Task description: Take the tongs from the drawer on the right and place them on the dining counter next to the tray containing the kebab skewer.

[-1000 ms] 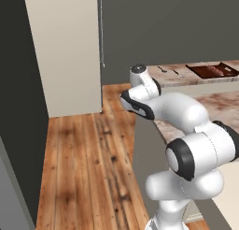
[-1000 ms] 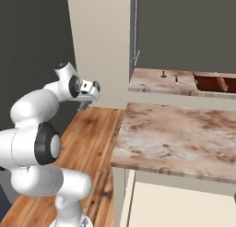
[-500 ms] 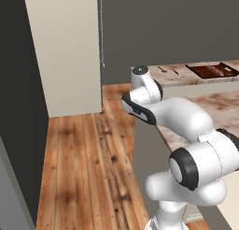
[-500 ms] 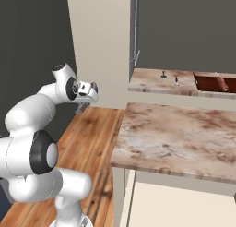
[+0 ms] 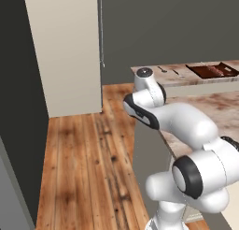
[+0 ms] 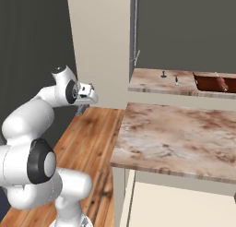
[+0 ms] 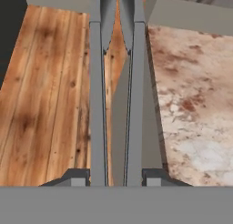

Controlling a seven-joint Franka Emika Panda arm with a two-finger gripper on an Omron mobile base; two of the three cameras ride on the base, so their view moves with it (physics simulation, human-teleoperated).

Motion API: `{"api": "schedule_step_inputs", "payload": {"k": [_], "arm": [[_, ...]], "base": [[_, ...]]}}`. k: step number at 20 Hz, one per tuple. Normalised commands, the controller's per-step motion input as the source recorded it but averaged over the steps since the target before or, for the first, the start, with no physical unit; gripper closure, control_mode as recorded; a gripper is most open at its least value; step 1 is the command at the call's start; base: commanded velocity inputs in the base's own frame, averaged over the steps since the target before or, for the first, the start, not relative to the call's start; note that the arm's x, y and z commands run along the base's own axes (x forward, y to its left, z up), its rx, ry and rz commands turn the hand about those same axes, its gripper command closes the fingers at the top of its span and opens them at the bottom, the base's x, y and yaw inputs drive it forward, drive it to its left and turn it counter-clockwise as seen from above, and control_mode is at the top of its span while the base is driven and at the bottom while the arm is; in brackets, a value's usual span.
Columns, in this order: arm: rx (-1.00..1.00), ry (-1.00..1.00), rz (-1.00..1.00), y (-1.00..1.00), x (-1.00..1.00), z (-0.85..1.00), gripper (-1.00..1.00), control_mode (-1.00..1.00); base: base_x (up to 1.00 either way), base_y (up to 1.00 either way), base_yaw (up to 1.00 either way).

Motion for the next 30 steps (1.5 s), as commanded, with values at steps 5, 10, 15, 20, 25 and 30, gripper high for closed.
{"api": "schedule_step_inputs", "payload": {"k": [5,10,15,20,25,30], "arm": [[0.0,0.0,0.03,0.0,-0.06,0.0,1.0,-1.0],[0.0,0.0,0.0,0.0,-0.14,0.0,1.0,-1.0],[0.01,0.0,0.0,-0.04,-0.09,-0.01,1.0,-1.0],[0.01,0.0,0.0,-0.12,-0.29,0.0,1.0,-1.0],[0.03,0.0,0.0,-0.14,-0.35,0.0,1.0,-1.0],[0.03,0.0,0.0,-0.12,-0.32,0.0,1.0,-1.0]], "base": [[0.0,0.0,0.0],[0.0,0.0,0.0],[0.0,0.0,0.0],[0.0,0.0,0.0],[0.0,0.0,0.0],[0.0,0.0,0.0]]}}
